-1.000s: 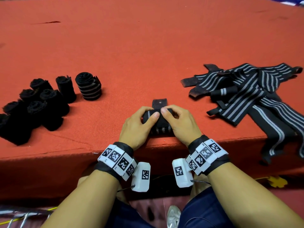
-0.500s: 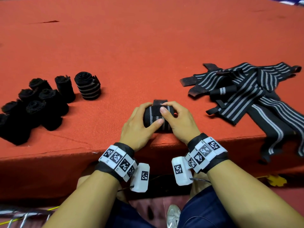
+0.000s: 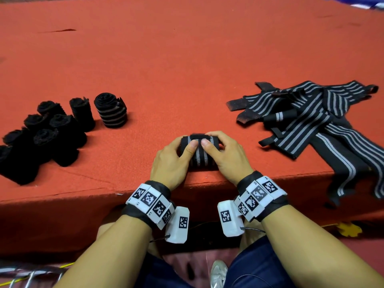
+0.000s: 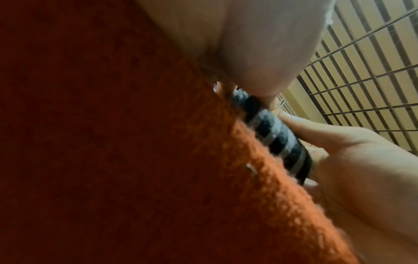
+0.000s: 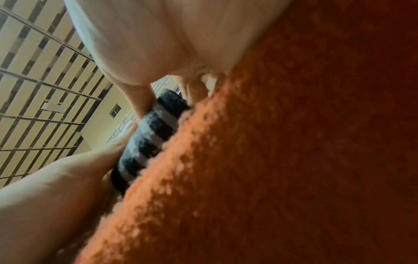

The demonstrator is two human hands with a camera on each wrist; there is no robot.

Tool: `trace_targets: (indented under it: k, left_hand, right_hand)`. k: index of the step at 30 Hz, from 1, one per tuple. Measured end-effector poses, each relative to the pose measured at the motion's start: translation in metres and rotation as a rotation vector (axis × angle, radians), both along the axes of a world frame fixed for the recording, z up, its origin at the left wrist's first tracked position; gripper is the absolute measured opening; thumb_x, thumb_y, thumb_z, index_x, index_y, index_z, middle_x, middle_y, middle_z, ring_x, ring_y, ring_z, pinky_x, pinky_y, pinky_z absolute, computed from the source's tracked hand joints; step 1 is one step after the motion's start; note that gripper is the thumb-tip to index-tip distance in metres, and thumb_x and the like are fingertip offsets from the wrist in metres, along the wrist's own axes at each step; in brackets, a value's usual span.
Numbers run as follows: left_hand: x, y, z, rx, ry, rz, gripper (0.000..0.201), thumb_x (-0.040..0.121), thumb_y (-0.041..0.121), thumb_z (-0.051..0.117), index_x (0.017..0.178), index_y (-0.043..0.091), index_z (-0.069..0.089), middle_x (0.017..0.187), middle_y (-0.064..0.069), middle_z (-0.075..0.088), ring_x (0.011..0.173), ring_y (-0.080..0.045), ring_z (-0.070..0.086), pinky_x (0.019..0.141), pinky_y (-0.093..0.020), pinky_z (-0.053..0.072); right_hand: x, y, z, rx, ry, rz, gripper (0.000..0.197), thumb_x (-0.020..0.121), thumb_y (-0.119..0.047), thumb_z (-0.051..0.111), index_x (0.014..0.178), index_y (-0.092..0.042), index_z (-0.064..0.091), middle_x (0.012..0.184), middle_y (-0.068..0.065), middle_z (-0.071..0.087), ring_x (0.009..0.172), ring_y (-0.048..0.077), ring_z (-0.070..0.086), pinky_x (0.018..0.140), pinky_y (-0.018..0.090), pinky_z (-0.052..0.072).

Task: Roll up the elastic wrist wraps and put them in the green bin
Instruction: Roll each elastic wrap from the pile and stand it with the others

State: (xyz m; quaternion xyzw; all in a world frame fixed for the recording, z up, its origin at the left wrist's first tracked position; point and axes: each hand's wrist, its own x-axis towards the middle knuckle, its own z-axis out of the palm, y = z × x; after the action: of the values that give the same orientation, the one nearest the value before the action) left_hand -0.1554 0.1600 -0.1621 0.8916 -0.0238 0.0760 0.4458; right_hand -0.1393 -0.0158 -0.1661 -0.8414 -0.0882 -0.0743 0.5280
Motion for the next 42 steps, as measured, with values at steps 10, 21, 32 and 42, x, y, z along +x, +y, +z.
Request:
trace_targets:
  k: [10, 21, 32, 42]
  left_hand:
    - [-0.005, -0.001, 0.003, 0.035, -0.026, -0.069, 0.057, 0.083, 0.080, 0.031, 0.115, 0.040, 0.059, 0.107, 0.015, 0.062, 0.109, -0.010, 0.054, 0.093, -0.039, 0.046]
    - [-0.008, -0.005, 0.005, 0.109, -0.013, -0.011, 0.061, 0.081, 0.082, 0.025, 0.113, 0.038, 0.053, 0.089, 0.017, 0.054, 0.104, -0.021, 0.054, 0.097, -0.050, 0.044]
    - [-0.008, -0.007, 0.007, 0.055, -0.011, -0.014, 0.055, 0.082, 0.079, 0.033, 0.115, 0.036, 0.043, 0.089, 0.022, 0.054, 0.098, -0.020, 0.058, 0.097, -0.050, 0.045]
    - [-0.011, -0.001, 0.006, 0.123, -0.045, -0.186, 0.085, 0.063, 0.071, 0.074, 0.133, 0.040, 0.034, 0.120, 0.014, 0.055, 0.108, -0.016, 0.058, 0.096, -0.051, 0.048]
  right_hand:
    - [0.002, -0.004, 0.001, 0.046, -0.012, 0.044, 0.034, 0.091, -0.049, 0.052, 0.108, -0.024, 0.068, 0.090, -0.007, 0.072, 0.085, 0.008, 0.067, 0.079, 0.027, 0.051]
    - [-0.006, 0.001, 0.003, -0.010, -0.056, -0.049, 0.030, 0.093, -0.051, 0.057, 0.108, -0.027, 0.068, 0.092, -0.010, 0.072, 0.088, 0.004, 0.067, 0.082, 0.031, 0.053]
    - [-0.003, 0.005, 0.003, -0.037, -0.019, -0.147, 0.035, 0.091, -0.059, 0.061, 0.095, -0.025, 0.071, 0.083, -0.005, 0.070, 0.081, 0.010, 0.065, 0.074, 0.028, 0.050]
    - [0.007, 0.004, 0.004, 0.077, 0.030, -0.181, 0.028, 0.089, -0.051, 0.067, 0.083, -0.024, 0.062, 0.061, -0.005, 0.053, 0.055, 0.009, 0.046, 0.058, 0.033, 0.041]
